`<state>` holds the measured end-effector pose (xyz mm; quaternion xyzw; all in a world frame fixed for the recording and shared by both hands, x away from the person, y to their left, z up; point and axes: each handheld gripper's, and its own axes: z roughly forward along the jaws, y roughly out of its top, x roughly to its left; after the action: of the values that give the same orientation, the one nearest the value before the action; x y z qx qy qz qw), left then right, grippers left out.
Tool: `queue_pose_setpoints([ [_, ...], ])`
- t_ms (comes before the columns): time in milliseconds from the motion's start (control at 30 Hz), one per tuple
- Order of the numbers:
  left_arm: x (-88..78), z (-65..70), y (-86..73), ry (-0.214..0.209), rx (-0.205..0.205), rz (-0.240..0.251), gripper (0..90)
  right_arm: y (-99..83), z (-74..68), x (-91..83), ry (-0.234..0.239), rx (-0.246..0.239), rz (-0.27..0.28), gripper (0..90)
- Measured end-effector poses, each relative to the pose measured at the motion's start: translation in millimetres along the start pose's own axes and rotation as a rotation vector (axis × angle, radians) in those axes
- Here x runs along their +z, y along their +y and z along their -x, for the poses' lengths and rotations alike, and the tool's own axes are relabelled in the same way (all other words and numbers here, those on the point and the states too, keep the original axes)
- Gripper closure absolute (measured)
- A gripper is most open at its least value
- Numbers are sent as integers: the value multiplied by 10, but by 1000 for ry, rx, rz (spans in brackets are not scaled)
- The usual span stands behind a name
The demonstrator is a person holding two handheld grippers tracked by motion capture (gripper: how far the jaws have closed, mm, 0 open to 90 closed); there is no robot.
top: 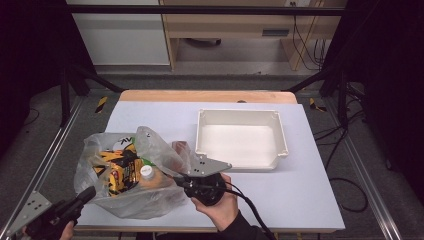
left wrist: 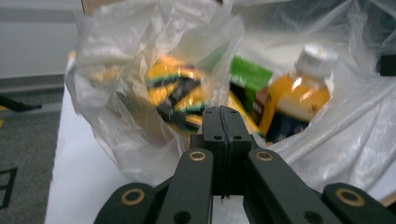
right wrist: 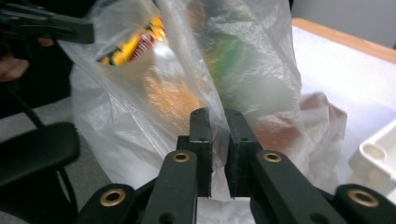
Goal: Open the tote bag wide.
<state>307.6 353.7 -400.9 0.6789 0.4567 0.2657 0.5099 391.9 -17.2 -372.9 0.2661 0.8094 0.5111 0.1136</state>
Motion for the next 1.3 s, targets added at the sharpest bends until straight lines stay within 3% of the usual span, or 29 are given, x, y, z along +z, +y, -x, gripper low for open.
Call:
queue_pose_setpoints([
  [133,53,24,-98,-5,0,-35,898,-125,51,44,-14,36,-9,820],
  [400,182,57,-243,-7,20,-103,890,-371,87,209,-53,49,-62,840],
  [533,253,58,-290,-3,28,-141,856,-479,106,321,-71,51,-92,831],
  [700,292,32,-329,13,35,-150,774,-580,124,442,-95,48,-117,783],
  [800,265,23,-313,34,29,-122,690,-585,119,445,-99,31,-117,752],
  [867,218,10,-273,54,20,-77,618,-570,122,406,-93,25,-92,669],
  [900,218,10,-273,54,20,-77,571,-556,124,375,-87,21,-70,621],
  [933,158,-6,-219,66,3,-23,535,-535,119,341,-83,17,-50,577],
  [967,158,-6,-219,66,3,-23,493,-535,119,341,-83,17,-50,577],
  [1000,99,-31,-148,71,-10,21,457,-477,102,255,-82,-4,-1,511],
  [1167,-12,-1,73,62,-3,100,404,-330,66,110,-87,-37,75,399],
  [1300,66,52,233,54,23,70,384,-182,68,61,-85,-31,131,367],
])
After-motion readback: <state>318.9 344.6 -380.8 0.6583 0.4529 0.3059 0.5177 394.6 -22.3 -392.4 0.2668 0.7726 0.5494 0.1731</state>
